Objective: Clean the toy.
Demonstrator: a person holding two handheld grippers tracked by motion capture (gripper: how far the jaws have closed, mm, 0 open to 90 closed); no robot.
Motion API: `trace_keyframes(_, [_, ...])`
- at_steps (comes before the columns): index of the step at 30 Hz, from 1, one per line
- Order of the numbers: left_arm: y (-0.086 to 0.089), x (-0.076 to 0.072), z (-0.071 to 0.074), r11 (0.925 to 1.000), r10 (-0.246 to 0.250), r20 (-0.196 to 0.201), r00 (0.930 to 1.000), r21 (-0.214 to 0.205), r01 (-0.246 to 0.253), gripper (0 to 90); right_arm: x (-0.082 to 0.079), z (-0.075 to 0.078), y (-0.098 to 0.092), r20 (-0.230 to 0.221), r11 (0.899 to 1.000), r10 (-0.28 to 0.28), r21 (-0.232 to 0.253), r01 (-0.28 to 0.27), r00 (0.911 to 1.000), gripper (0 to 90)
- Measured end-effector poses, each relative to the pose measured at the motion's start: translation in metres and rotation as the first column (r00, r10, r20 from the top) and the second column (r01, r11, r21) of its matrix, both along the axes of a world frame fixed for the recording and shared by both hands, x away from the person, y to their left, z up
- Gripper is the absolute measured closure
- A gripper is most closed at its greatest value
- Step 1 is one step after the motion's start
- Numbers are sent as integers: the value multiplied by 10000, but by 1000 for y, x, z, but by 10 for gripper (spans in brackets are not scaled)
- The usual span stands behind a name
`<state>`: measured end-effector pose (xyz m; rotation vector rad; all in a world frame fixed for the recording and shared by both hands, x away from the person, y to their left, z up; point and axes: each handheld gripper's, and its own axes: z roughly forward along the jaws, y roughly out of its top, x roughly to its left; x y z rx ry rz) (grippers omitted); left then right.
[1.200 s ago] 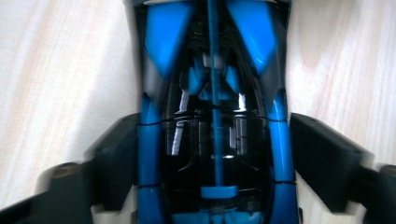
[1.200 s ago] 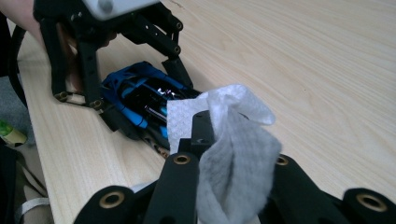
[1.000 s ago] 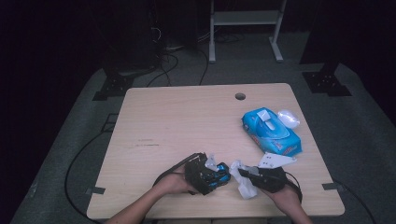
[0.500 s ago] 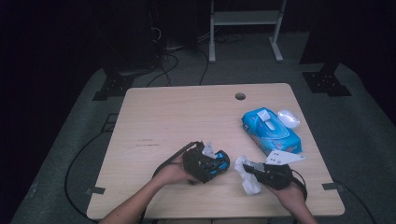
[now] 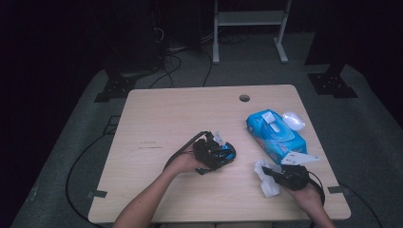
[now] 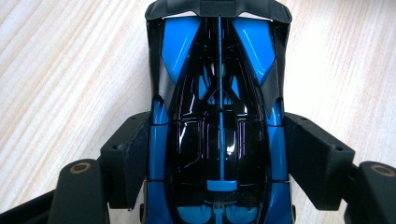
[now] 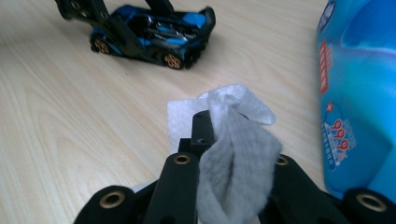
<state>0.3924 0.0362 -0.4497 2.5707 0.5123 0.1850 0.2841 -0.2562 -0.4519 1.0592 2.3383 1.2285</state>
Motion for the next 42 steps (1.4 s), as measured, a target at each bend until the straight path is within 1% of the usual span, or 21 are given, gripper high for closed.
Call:
trace_keyframes(1, [1,0,-1,9999,53,-21,10000,-137,-53,278,1,-2,1,-26,9999,-9,-106,8,10000,806])
trace_keyframes(3, [2,1,-2,9997,90,-107,9999,-242,-93,277,1,-4,1,-102,9999,-11,-128,9,9999,806])
trace_keyframes(6, [3,2,-1,9997,57,-136,9999,-244,-61,275,1,-7,1,-177,9998,-4,-215,0,9998,795])
trace_keyframes(7, [4,2,-2,9993,124,-185,9998,-359,-131,271,2,-8,0,-220,9998,-25,-213,20,9998,788])
trace_keyframes(9, [5,2,0,9978,267,-218,9994,-596,-280,220,3,-10,-1,-263,9996,-57,-281,49,9996,739])
trace_keyframes(10, [6,2,3,9966,269,-194,9994,-777,-284,214,3,-11,-1,-321,9995,-129,-287,120,9994,714])
trace_keyframes(13, [10,2,8,9935,358,-133,9993,-1077,-370,190,5,-12,-2,-266,9995,-132,-292,125,9996,611])
trace_keyframes(15, [13,2,11,9914,369,-83,9993,-1255,-376,183,6,-11,-4,-312,9997,-207,-102,204,9993,562])
trace_keyframes(16, [14,1,12,9911,399,-60,9992,-1267,-403,175,7,-9,-5,-208,9998,-223,-12,223,9995,535])
trace_keyframes(17, [16,1,15,9901,421,1,9991,-1338,-417,169,7,-8,-5,-198,9996,-257,117,259,9995,514])
trace_keyframes(20, [22,-2,19,9850,445,119,9989,-1673,-419,169,7,-3,-8,-108,9979,-301,575,307,9995,481])
trace_keyframes(24, [31,-8,25,9833,497,328,9982,-1767,-432,160,6,4,-7,156,9955,-270,918,255,9995,463])
trace_keyframes(29, [41,-13,27,9797,595,418,9973,-1941,-503,159,6,5,-8,101,9946,-193,1025,182,9998,439])
trace_keyframes(31, [44,-15,26,9785,681,491,9965,-1980,-572,126,7,6,-8,137,9944,-171,1048,156,9998,430])
trace_keyframes(32, [45,-16,25,9774,690,450,9966,-2034,-585,126,6,7,-9,150,9933,-190,1139,171,9997,426])
trace_keyframes(35, [49,-19,25,9754,706,511,9962,-2124,-582,121,5,8,-10,175,9918,-189,1268,166,9997,416])
trace_keyframes(42, [63,-25,24,9697,917,446,9948,-2310,-790,106,5,10,-12,181,9900,-188,1402,160,9997,390])
